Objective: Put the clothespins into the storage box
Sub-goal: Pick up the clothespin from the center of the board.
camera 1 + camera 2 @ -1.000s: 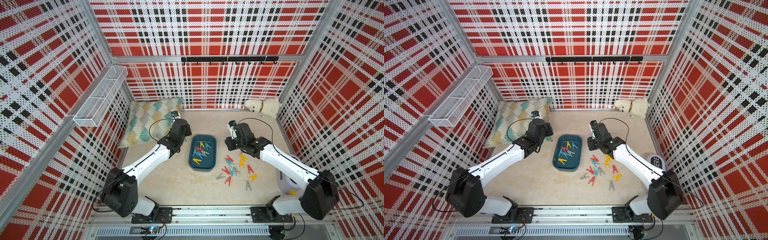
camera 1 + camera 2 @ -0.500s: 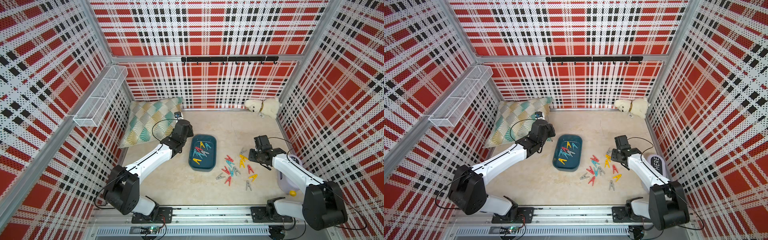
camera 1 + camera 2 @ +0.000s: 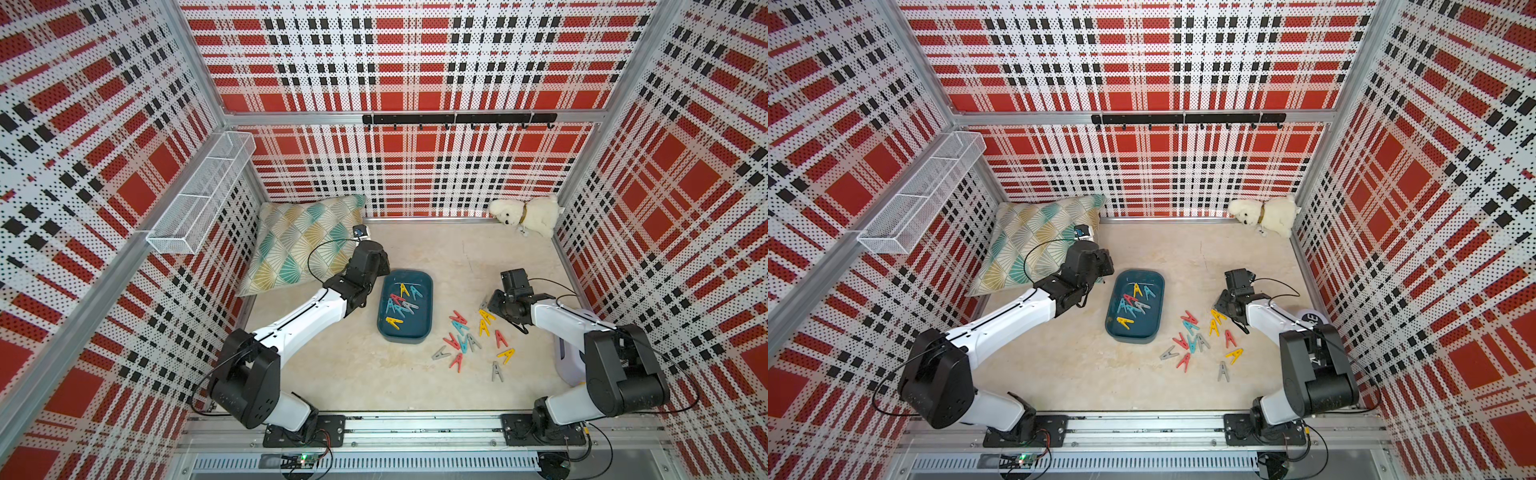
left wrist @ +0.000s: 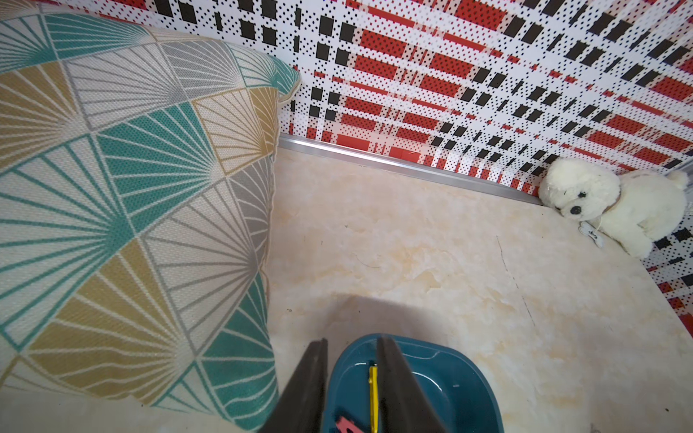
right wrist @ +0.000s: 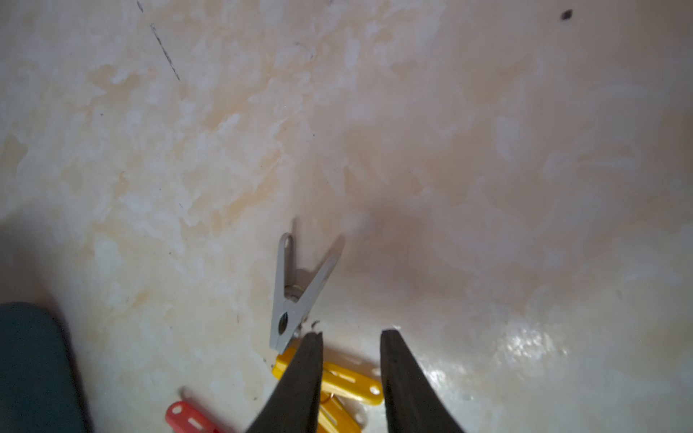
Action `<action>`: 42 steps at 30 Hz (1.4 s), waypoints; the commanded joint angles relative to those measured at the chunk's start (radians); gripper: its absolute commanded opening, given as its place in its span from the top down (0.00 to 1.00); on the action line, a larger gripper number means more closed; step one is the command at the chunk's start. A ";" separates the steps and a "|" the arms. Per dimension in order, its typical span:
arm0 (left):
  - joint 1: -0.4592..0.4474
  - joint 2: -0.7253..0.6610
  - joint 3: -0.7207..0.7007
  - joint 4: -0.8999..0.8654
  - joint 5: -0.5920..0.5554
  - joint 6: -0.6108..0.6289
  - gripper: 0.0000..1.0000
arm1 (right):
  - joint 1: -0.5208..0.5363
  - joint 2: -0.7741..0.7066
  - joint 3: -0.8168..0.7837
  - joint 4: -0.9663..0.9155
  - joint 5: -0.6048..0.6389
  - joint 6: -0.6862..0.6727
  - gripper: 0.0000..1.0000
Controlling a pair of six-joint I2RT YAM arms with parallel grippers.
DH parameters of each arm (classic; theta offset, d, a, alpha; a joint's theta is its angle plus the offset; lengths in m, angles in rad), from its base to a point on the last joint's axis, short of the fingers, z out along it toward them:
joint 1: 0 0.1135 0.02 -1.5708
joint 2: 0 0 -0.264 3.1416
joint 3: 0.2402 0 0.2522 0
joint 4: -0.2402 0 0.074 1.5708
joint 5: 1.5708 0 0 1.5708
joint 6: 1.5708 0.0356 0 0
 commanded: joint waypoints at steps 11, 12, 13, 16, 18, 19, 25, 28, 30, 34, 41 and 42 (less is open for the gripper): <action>0.009 -0.008 0.016 0.026 0.010 0.024 0.71 | -0.007 0.094 0.020 0.101 0.020 0.143 0.67; 0.014 -0.011 0.014 0.027 0.011 0.024 0.71 | -0.007 0.100 0.022 0.102 0.021 0.144 0.67; 0.017 -0.013 0.010 0.029 0.012 0.024 0.71 | -0.007 0.106 0.024 0.105 0.020 0.144 0.67; 0.026 -0.024 -0.003 0.038 0.023 0.023 0.71 | -0.007 0.119 0.030 0.111 0.018 0.152 0.68; 0.028 -0.029 -0.007 0.040 0.024 0.023 0.71 | -0.007 0.129 0.036 0.114 0.015 0.152 0.68; 0.029 -0.030 -0.010 0.040 0.024 0.024 0.71 | -0.007 0.135 0.040 0.114 0.012 0.153 0.68; 0.038 -0.048 -0.025 0.050 0.033 0.024 0.71 | -0.005 0.126 0.053 0.106 0.015 0.154 0.68; 0.039 -0.043 -0.022 0.054 0.040 0.023 0.71 | -0.001 0.118 0.069 0.091 0.019 0.145 0.68; 0.039 -0.039 -0.023 0.055 0.043 0.021 0.71 | 0.005 0.123 0.086 0.077 0.024 0.138 0.68; 0.039 -0.037 -0.025 0.057 0.045 0.020 0.71 | 0.019 0.137 0.106 0.073 0.034 0.134 0.68; 0.039 -0.042 -0.022 0.057 0.045 0.019 0.71 | 0.030 0.179 0.141 0.046 0.038 0.121 0.68; 0.040 -0.046 -0.022 0.057 0.044 0.020 0.71 | 0.030 0.183 0.140 0.050 0.036 0.121 0.69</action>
